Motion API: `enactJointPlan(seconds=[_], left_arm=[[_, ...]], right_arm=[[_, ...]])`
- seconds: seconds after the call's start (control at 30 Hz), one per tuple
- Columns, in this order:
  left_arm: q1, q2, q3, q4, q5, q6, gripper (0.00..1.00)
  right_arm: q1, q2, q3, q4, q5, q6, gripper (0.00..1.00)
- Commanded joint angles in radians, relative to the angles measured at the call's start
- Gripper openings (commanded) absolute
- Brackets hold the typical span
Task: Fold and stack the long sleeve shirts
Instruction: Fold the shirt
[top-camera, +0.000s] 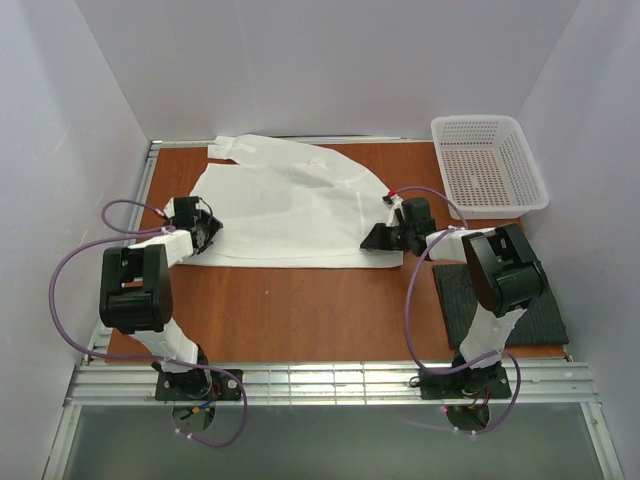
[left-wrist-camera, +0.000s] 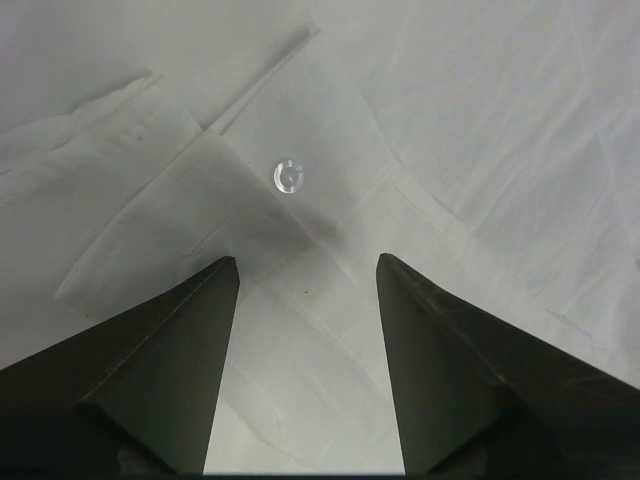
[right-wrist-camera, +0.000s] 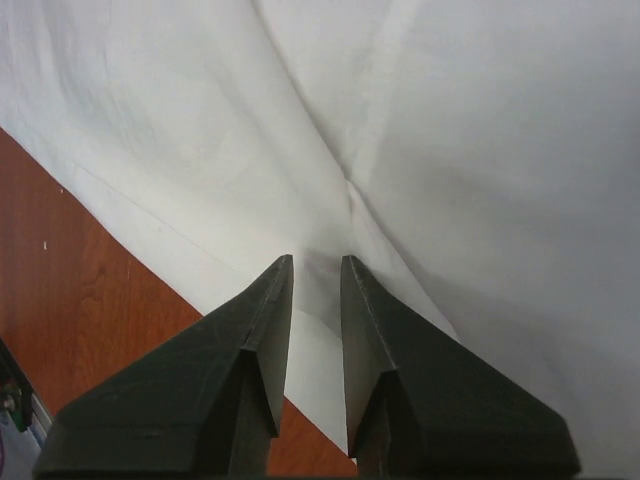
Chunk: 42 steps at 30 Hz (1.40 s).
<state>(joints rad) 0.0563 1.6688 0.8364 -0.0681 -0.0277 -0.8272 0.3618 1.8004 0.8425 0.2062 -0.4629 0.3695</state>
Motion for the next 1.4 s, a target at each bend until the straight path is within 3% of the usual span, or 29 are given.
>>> enactJointPlan(seconds=[0.0,0.23,0.4,0.47,0.77,1.0,1.2,1.37], left_arm=[[-0.003,0.003,-0.039,-0.088,-0.063,-0.047,0.54],[0.004,-0.133,-0.023,-0.217,-0.138,-0.044,0.54],[0.002,-0.245,-0.005,-0.275,-0.149,0.06,0.6],[-0.001,-0.262,0.009,-0.286,-0.153,0.094,0.66],[-0.004,-0.017,0.138,-0.341,-0.164,0.171,0.67],[0.01,0.019,0.086,-0.368,-0.157,0.132,0.65],[0.072,0.005,-0.012,-0.417,-0.078,0.108,0.64],[0.097,-0.117,-0.118,-0.47,-0.029,0.082,0.64]], right_arm=[[-0.079,0.004,-0.06,0.059,0.023,-0.017,0.19],[-0.141,-0.174,-0.1,-0.003,0.084,-0.041,0.21],[-0.043,-0.266,-0.033,-0.152,0.266,-0.128,0.22],[0.015,-0.276,-0.014,-0.201,0.329,-0.156,0.22],[0.18,-0.119,0.155,-0.32,0.593,-0.207,0.25],[0.226,-0.049,0.147,-0.375,0.573,-0.196,0.29],[0.253,-0.059,0.02,-0.444,0.484,-0.169,0.3],[0.278,-0.151,-0.103,-0.542,0.394,-0.147,0.31]])
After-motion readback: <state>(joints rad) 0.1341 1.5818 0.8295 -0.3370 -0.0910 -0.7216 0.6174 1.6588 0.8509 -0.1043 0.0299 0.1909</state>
